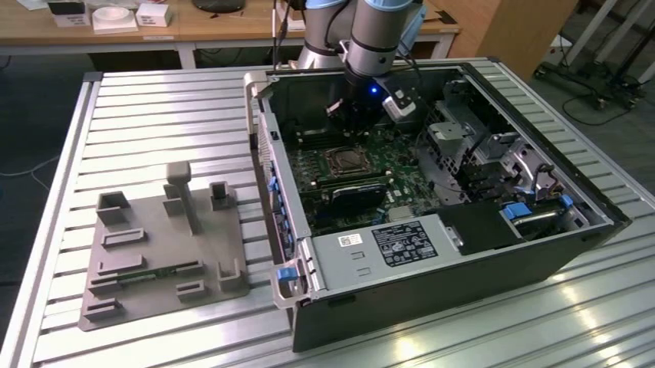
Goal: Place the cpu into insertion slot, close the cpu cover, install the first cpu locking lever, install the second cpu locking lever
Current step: 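Install the first cpu locking lever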
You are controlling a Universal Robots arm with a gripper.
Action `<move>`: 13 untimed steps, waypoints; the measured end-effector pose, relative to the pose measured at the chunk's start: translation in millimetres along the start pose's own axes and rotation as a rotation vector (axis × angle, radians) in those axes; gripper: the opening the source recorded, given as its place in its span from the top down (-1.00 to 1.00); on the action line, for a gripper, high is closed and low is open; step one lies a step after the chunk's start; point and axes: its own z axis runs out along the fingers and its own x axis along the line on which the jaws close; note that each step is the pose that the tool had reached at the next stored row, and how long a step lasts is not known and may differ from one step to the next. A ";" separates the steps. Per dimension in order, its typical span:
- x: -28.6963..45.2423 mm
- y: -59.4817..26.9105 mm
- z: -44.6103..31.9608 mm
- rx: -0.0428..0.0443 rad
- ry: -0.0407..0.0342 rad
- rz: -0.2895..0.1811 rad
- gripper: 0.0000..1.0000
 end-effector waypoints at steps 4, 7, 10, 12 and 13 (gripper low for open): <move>-0.1 -0.5 1.2 0.0048 0.0001 0.000 0.80; 0.0 -0.7 2.5 0.0076 0.0004 0.000 0.80; 0.0 -0.9 3.7 0.0100 0.0007 0.000 0.80; 0.0 -0.9 4.6 0.0115 0.0008 0.000 0.80; -0.1 -0.8 5.4 0.0116 0.0003 0.000 0.80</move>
